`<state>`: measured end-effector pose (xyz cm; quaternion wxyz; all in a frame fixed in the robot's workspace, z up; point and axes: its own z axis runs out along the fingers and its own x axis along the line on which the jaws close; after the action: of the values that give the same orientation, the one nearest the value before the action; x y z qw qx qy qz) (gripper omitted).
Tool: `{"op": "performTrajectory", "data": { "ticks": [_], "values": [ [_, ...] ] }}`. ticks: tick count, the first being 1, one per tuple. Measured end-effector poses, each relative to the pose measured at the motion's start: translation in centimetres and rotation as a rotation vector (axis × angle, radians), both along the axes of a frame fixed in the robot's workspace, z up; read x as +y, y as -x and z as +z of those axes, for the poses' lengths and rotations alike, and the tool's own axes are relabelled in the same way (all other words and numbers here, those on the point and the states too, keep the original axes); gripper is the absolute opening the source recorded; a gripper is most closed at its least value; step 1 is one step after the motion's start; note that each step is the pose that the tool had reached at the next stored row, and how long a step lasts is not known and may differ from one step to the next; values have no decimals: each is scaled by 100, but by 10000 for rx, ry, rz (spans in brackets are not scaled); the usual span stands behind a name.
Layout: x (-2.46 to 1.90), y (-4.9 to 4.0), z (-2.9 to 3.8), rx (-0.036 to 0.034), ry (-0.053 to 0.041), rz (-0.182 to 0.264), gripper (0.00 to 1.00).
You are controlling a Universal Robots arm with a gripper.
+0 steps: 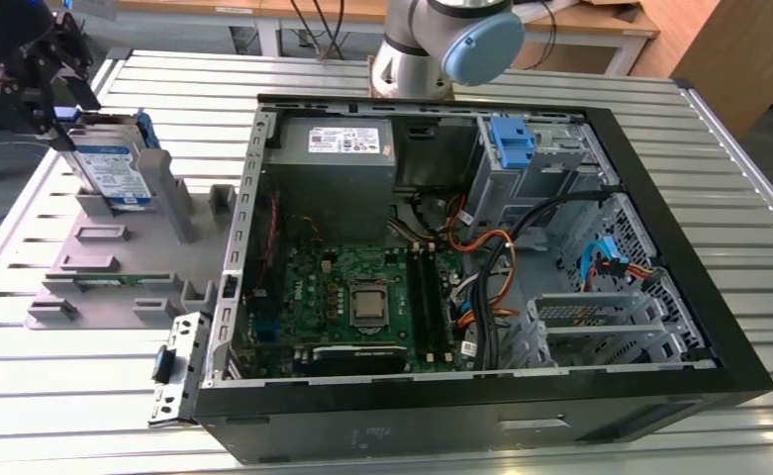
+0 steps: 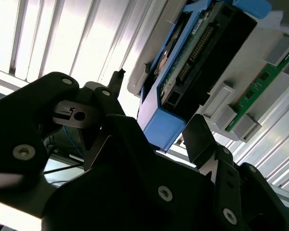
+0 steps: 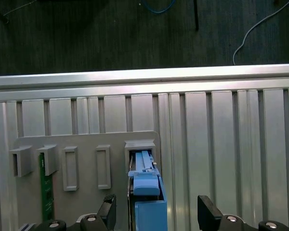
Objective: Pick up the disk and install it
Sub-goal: 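Pick up the disk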
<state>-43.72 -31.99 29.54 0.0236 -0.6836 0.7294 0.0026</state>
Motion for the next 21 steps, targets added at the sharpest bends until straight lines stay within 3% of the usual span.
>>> {"op": "performTrajectory", "data": {
  "ticks": [6, 15, 21],
  "values": [
    [0, -8, 4, 5, 2, 0, 76],
    [-13, -207, 0, 20, 1, 0, 76],
    [-15, -292, -1, 21, 0, 0, 76]
  ]
}}
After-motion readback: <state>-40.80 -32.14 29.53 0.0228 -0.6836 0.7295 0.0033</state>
